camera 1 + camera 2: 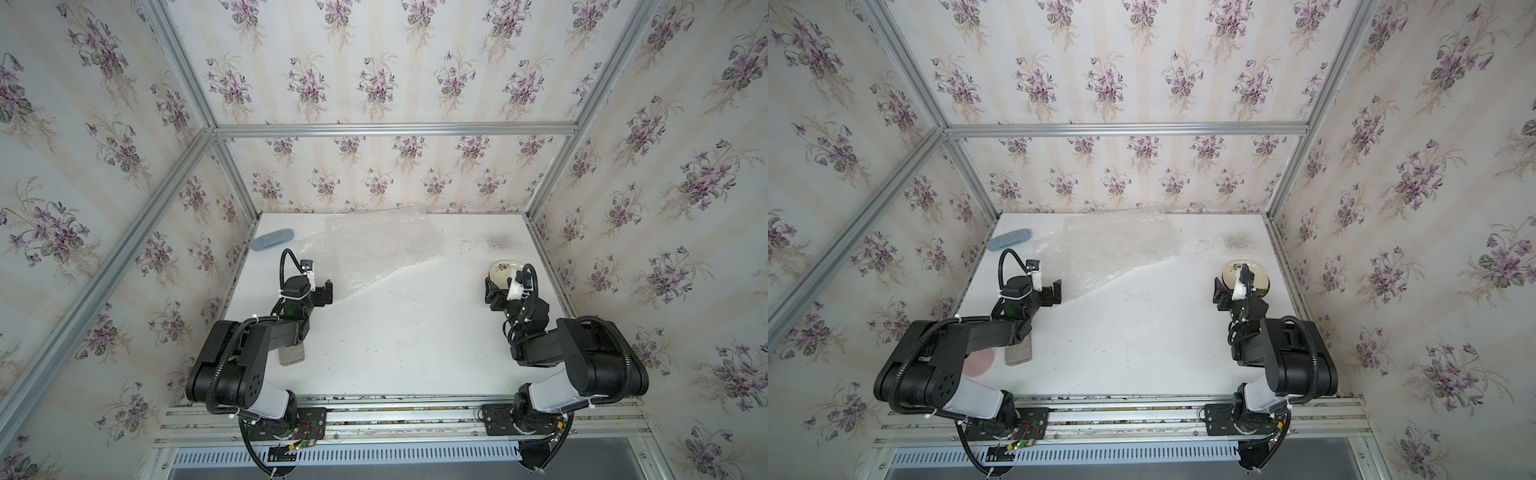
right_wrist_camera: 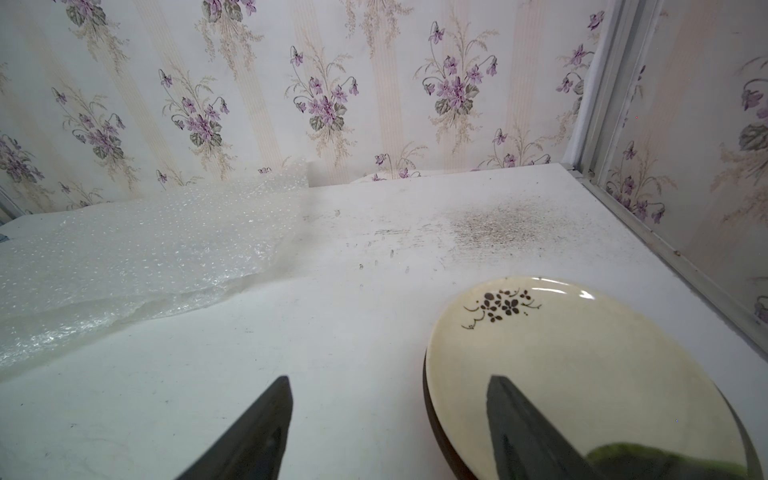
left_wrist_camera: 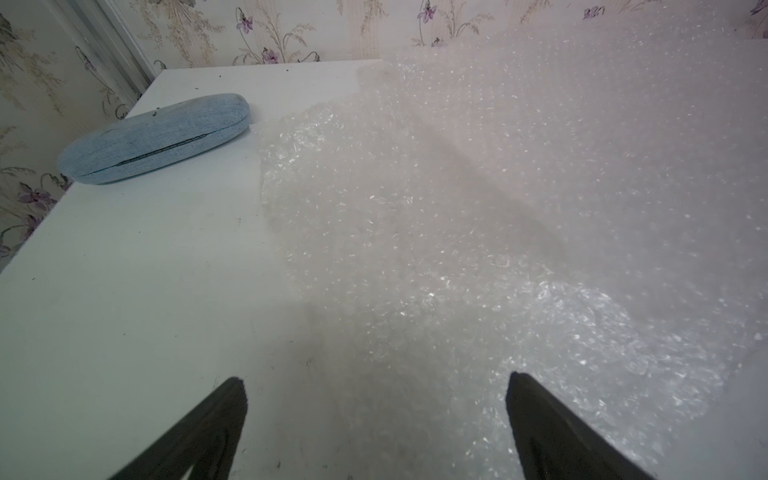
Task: Unpack dinner plates from bubble wrap
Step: Reset both arms
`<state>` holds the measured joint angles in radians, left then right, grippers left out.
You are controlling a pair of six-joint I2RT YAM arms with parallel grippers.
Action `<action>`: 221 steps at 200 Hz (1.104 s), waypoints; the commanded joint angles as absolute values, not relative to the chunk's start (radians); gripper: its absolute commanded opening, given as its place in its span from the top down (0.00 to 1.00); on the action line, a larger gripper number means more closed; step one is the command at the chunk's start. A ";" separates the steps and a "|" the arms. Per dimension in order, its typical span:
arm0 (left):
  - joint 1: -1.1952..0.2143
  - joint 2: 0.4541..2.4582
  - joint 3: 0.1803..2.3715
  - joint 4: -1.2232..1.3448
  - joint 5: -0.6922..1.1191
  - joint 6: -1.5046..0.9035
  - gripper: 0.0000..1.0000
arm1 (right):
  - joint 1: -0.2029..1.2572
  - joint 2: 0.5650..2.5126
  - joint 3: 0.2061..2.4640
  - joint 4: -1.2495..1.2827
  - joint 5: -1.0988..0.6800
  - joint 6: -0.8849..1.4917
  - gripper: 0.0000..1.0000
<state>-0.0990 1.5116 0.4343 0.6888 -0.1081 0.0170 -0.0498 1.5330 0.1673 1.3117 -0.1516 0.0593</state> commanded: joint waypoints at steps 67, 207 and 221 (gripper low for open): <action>-0.098 1.509 0.434 0.736 -0.109 0.033 0.01 | 0.000 1.542 0.219 1.290 -0.038 0.028 0.00; -0.098 1.509 0.434 0.736 -0.109 0.031 0.01 | 0.002 1.541 0.213 1.298 -0.052 0.020 0.00; -0.098 1.508 0.433 0.736 -0.109 0.033 0.01 | 0.001 1.542 0.213 1.298 -0.051 0.020 0.00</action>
